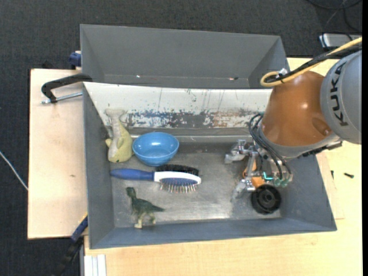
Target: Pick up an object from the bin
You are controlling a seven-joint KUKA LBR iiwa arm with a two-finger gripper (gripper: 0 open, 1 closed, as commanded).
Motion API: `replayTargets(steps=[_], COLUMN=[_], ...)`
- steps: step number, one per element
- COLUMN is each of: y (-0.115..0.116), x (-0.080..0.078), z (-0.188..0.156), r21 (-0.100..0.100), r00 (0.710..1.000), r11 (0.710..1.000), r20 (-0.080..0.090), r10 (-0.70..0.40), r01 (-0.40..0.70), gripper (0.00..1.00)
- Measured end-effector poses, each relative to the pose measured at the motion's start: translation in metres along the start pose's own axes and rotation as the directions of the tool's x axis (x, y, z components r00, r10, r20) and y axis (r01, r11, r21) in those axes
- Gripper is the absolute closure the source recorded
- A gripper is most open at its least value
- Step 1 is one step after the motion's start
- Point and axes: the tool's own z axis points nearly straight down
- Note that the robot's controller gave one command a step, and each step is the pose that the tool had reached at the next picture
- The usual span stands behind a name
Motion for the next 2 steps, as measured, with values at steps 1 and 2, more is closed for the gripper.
replayTargets(steps=[1, 2], y=[-0.121, -0.083], x=[-0.067, -0.063], z=[0.069, 0.038], r21=[0.004, 0.004], r00=[0.990, 0.981], r11=[0.991, 0.982], r20=[0.017, 0.017], r10=[-0.137, -0.191], r01=[0.137, 0.191], gripper=[0.00, 0.00])
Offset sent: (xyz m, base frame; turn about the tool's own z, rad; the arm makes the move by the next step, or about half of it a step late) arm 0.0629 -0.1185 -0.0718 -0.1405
